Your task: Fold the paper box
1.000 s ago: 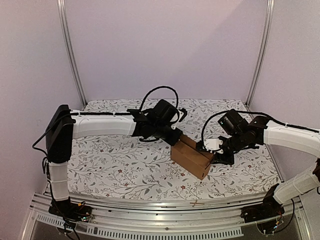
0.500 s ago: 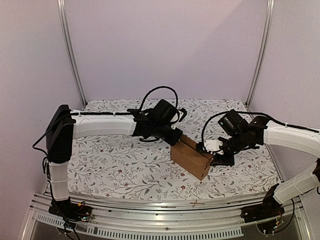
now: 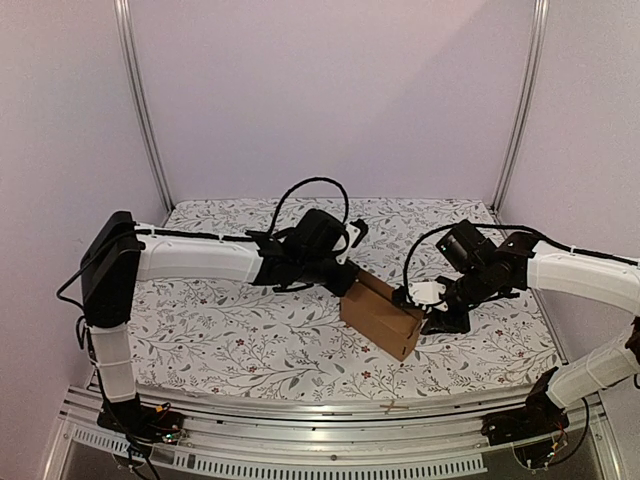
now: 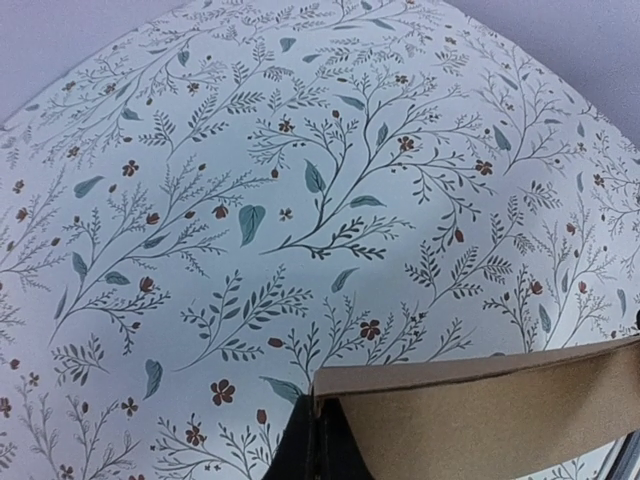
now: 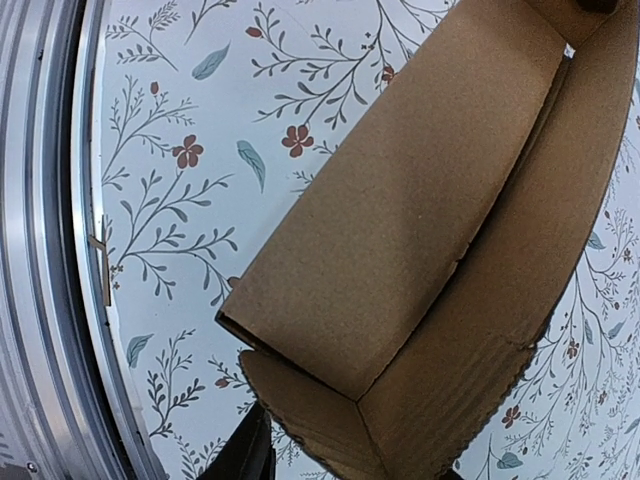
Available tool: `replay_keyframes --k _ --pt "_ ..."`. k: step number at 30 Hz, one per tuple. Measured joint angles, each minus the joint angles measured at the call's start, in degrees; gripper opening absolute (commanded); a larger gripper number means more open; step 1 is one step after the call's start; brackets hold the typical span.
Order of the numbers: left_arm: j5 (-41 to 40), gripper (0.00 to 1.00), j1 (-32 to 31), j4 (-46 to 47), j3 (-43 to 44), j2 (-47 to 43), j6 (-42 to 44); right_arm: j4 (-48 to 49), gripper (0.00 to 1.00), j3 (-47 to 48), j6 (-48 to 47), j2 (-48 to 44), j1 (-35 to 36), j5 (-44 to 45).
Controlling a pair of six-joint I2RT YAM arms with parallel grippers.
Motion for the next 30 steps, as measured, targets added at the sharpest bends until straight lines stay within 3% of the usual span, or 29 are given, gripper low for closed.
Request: replay_keyframes --k 25,30 --pt "-0.5 0.0 -0.31 8.22 -5.9 -1.77 3.21 -0.37 0.27 0.37 1.36 0.07 0.0 -0.33" --pt "-0.42 0.11 -0.24 0.66 -1.86 -1.57 3.72 -0.37 0.27 0.39 1.36 0.37 0.0 -0.35"
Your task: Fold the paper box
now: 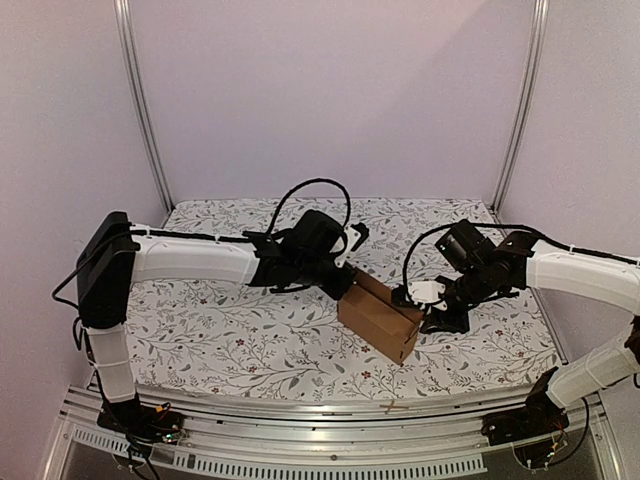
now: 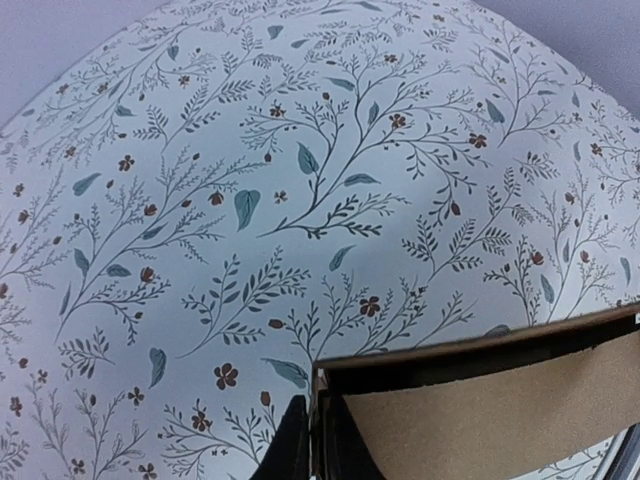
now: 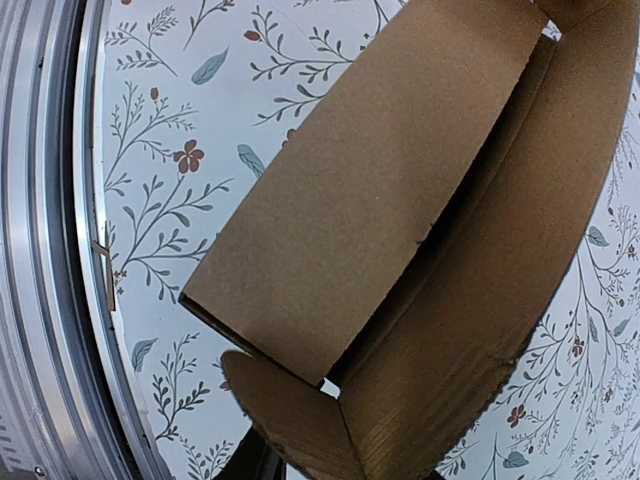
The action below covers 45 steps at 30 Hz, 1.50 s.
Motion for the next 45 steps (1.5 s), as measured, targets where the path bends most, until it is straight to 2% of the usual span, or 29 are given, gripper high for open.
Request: replay_keyframes --k 4,10,13,18,20,24,28,31,34,45 --pt "1.07 0.21 0.5 -5.97 0.85 0.0 -1.14 -0.04 0.27 0.0 -0.02 0.02 0.0 0.02" --pt "3.26 0.23 1.73 -10.82 1.7 0.0 -3.76 -0.35 0.27 0.02 -0.02 0.02 0.0 0.0" --pt "3.52 0.3 1.81 -11.37 1.84 -0.07 -4.13 -0.39 0.27 0.02 -0.02 0.02 0.0 -0.11" --pt "3.34 0.32 1.81 -11.69 0.39 -2.45 -4.72 -0.59 0.28 0.15 -0.02 0.02 0.0 -1.03" --pt "2.84 0.3 1.81 -11.21 -1.99 -5.55 -4.74 -0.79 0.27 0.35 -0.02 0.13 0.0 -1.6" --pt "2.1 0.16 1.81 -10.58 -5.66 -11.17 -5.35 -1.6 0.28 1.36 -0.02 1.01 0.0 -3.21" --pt "2.64 0.08 1.79 -8.57 -12.76 -16.0 -8.41 -2.03 0.28 1.95 -0.07 1.27 0.0 -4.92" --pt "3.96 0.08 1.79 -6.91 -20.06 -17.75 -11.37 -2.93 0.28 2.54 -0.28 1.42 0.0 -6.34" --pt "5.01 0.08 1.77 -5.92 -23.19 -15.91 -13.33 -3.63 0.28 3.72 -0.7 2.49 0.2 -7.78" --pt "7.13 0.08 1.38 1.92 -19.54 -8.74 -16.33 -4.83 0.3 14.14 -3.1 12.94 6.82 -10.99"
